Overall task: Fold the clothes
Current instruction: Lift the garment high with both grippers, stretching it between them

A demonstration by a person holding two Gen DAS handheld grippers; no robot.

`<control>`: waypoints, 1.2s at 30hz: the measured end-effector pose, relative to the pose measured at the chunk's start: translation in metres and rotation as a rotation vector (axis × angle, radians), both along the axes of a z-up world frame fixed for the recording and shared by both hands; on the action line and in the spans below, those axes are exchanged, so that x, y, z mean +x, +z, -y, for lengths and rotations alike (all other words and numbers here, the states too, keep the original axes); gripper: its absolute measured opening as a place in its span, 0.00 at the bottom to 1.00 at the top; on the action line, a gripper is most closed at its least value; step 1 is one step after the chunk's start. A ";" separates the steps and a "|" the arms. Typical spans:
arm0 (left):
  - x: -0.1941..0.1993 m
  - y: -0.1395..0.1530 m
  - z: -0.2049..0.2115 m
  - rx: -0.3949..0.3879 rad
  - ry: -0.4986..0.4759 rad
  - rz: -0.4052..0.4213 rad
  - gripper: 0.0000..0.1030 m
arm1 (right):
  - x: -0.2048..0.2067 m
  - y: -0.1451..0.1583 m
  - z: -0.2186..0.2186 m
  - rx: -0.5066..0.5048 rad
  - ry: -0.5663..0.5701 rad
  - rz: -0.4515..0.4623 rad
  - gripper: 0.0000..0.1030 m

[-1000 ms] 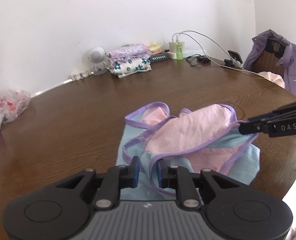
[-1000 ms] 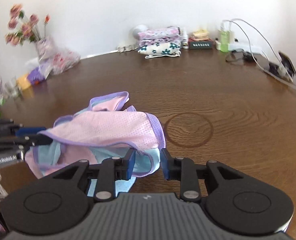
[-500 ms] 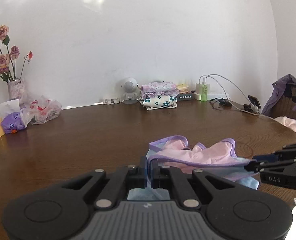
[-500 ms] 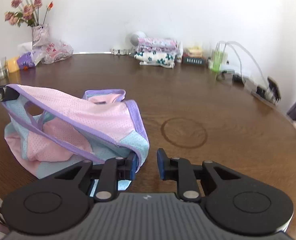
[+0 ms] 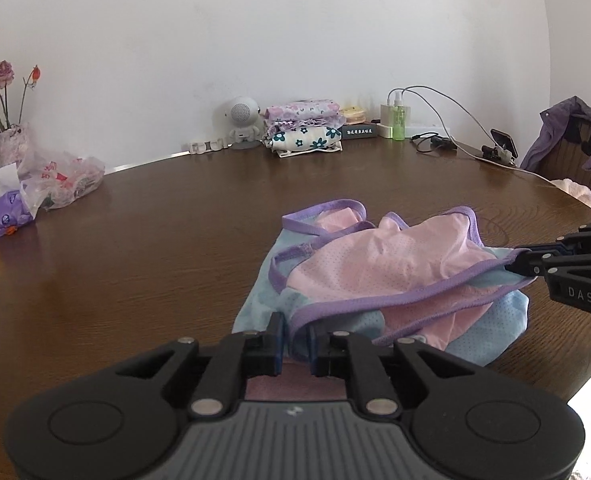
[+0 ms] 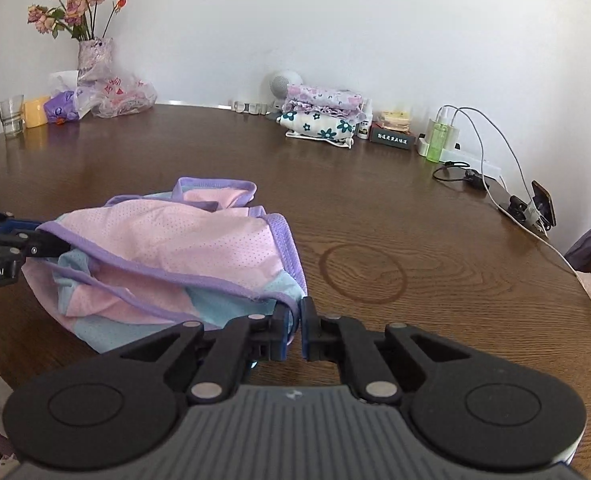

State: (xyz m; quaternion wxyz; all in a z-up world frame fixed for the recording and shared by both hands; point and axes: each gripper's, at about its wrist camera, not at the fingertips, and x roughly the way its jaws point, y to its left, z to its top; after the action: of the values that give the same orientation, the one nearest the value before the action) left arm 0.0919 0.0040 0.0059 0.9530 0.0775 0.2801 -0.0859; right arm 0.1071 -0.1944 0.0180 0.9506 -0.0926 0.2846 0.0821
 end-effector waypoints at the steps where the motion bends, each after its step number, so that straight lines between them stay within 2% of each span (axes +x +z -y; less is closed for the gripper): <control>1: 0.000 0.001 0.001 0.002 0.002 0.004 0.10 | 0.000 0.000 -0.003 -0.014 0.008 0.010 0.07; 5: 0.001 0.002 0.002 0.010 0.011 0.004 0.10 | 0.005 -0.004 -0.015 -0.081 0.038 0.019 0.08; 8: 0.002 0.000 0.002 0.026 0.021 0.008 0.09 | 0.009 -0.007 -0.016 -0.086 0.043 0.002 0.07; 9: 0.002 0.001 0.002 0.033 0.023 0.014 0.03 | 0.011 -0.007 -0.013 -0.069 0.034 -0.003 0.03; 12: 0.004 0.008 0.004 0.082 0.018 0.052 0.02 | 0.019 0.005 0.005 0.017 0.007 -0.002 0.01; 14: 0.010 0.028 0.008 0.130 0.003 0.128 0.02 | 0.027 0.018 0.019 0.088 -0.011 0.005 0.01; 16: 0.022 0.064 0.010 0.169 -0.005 0.239 0.02 | 0.039 0.048 0.027 0.111 0.006 0.062 0.01; 20: 0.038 0.159 0.016 0.187 0.007 0.486 0.02 | 0.061 0.145 0.033 0.102 0.016 0.281 0.01; 23: 0.042 0.228 0.016 0.156 0.045 0.621 0.02 | 0.065 0.221 0.033 0.102 0.011 0.433 0.01; 26: 0.035 0.285 0.010 0.087 0.082 0.704 0.06 | 0.057 0.287 0.032 0.128 0.007 0.557 0.01; 28: 0.025 0.311 0.008 0.065 0.101 0.744 0.06 | 0.046 0.317 0.029 0.135 0.005 0.627 0.01; 30: 0.015 0.327 0.011 0.084 0.113 0.779 0.05 | 0.037 0.337 0.024 0.127 0.005 0.669 0.01; 32: 0.002 0.341 0.013 0.110 0.132 0.815 0.05 | 0.030 0.354 0.020 0.120 0.009 0.691 0.01; 36: -0.024 0.364 0.012 0.112 0.151 0.854 0.06 | 0.018 0.380 0.019 0.126 0.033 0.710 0.01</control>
State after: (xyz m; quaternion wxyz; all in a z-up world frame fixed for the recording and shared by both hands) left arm 0.0684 -0.0077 0.3701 0.9812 0.1371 -0.1301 0.0392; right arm 0.1255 -0.2132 0.3979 0.9926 -0.0610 -0.0703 0.0776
